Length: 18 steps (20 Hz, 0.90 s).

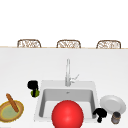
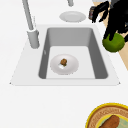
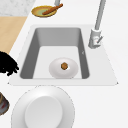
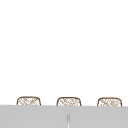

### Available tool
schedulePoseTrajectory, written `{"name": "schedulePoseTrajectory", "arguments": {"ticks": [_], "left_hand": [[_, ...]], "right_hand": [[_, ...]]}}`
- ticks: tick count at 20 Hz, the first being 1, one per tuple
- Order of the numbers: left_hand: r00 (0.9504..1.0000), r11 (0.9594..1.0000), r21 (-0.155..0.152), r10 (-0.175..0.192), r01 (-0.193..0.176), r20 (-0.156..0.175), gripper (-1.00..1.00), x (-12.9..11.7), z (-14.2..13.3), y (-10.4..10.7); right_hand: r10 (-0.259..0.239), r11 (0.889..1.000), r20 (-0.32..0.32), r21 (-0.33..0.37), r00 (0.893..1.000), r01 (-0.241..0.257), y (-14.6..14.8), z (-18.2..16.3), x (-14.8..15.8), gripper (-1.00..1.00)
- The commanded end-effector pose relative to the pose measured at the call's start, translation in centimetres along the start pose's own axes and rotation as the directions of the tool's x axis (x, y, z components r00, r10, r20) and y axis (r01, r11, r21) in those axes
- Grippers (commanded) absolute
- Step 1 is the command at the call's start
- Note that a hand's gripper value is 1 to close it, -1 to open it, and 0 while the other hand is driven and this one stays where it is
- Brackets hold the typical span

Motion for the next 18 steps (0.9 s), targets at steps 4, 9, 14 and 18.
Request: {"name": "schedulePoseTrajectory", "arguments": {"ticks": [4, 9, 14, 18], "left_hand": [[0.9999, 1.0, 0.004, 0.001, -0.001, -0.014, 1.0, -0.8, -4.6, 0.5], [0.9999, 1.0, 0.004, 0.001, -0.001, -0.017, 1.0, -1.1, -8.1, 0.3], [0.9998, 1.0, 0.004, 0.001, -0.001, -0.018, 1.0, -1.3, -11.6, 0.1], [0.9997, 1.0, 0.006, 0.001, -0.001, -0.025, 1.0, -1.0, -14.4, -0.2]], "right_hand": [[0.0, 1.0, 0.0, 0.0, 1.0, 0.0, 0.0, 0.0, 0.0, 0.0], [0.0, 1.0, 0.0, 0.0, 1.0, 0.0, 0.0, 0.0, 0.0, 0.0], [0.0, 1.0, 0.0, 0.0, 1.0, 0.0, 0.0, 0.0, 0.0, 0.0], [0.0, 1.0, 0.0, 0.0, 1.0, 0.0, 0.0, 0.0, 0.0, 0.0]]}}
